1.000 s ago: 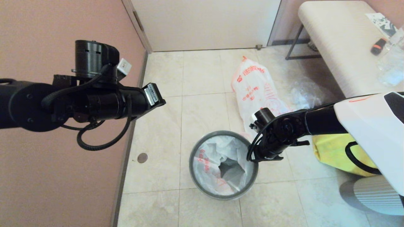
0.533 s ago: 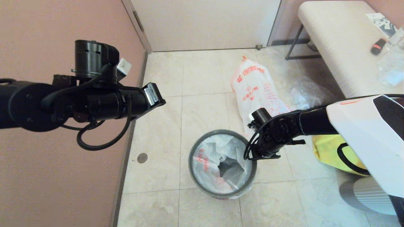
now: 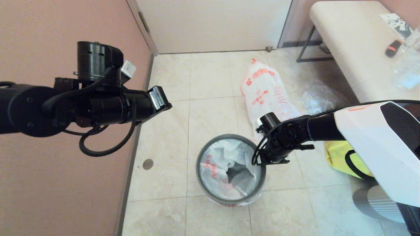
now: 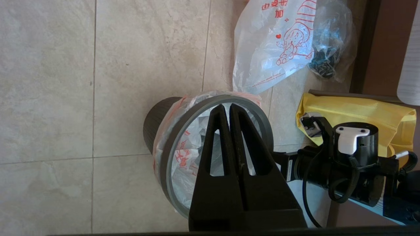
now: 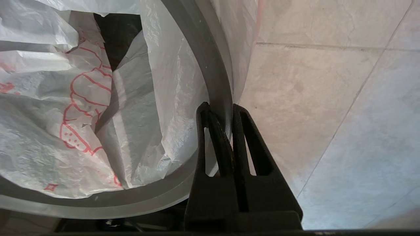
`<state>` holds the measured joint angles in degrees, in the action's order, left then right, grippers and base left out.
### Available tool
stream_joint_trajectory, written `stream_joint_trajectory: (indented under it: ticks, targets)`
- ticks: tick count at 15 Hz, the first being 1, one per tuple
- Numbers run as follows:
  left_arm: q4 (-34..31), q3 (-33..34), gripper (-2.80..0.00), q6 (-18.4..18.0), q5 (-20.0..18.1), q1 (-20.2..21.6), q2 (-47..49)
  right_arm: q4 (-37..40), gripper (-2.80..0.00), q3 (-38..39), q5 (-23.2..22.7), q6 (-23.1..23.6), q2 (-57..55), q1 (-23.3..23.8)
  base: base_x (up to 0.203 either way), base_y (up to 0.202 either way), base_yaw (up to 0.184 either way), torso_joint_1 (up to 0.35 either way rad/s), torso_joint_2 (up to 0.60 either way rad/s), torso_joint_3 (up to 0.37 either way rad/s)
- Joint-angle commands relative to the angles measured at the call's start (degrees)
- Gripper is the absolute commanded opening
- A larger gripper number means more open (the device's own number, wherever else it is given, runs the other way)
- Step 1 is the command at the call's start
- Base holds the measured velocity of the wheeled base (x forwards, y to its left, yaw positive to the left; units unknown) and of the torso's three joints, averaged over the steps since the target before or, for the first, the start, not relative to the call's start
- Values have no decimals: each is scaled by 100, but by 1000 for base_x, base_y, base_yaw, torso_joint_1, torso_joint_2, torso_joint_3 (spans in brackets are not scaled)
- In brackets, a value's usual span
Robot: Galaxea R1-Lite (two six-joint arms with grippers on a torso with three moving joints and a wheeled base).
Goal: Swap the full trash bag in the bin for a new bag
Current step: Place the trash can ring on the trash can
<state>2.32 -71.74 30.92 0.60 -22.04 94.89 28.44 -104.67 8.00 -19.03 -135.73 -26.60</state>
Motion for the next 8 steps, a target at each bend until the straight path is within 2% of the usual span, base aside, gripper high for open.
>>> stream_joint_trajectory:
  ticks: [1,3,4,8]
  targets:
    - [6,2,-280,20,2,-2,-6,12,-280,-19,65,5,-33,-3,0,0,0,0,0,0]
    - [6,2,-280,20,2,-2,-6,-5,-280,-19,169,93,-18,-12,0,0,0,0,0,0]
    - [6,2,-280,20,2,-2,-6,-19,0,-19,175,100,18,-21,0,0,0,0,0,0]
    - [-3,2,-280,20,2,-11,6,27,0,85,167,81,320,-130,0,0,0,0,0,0]
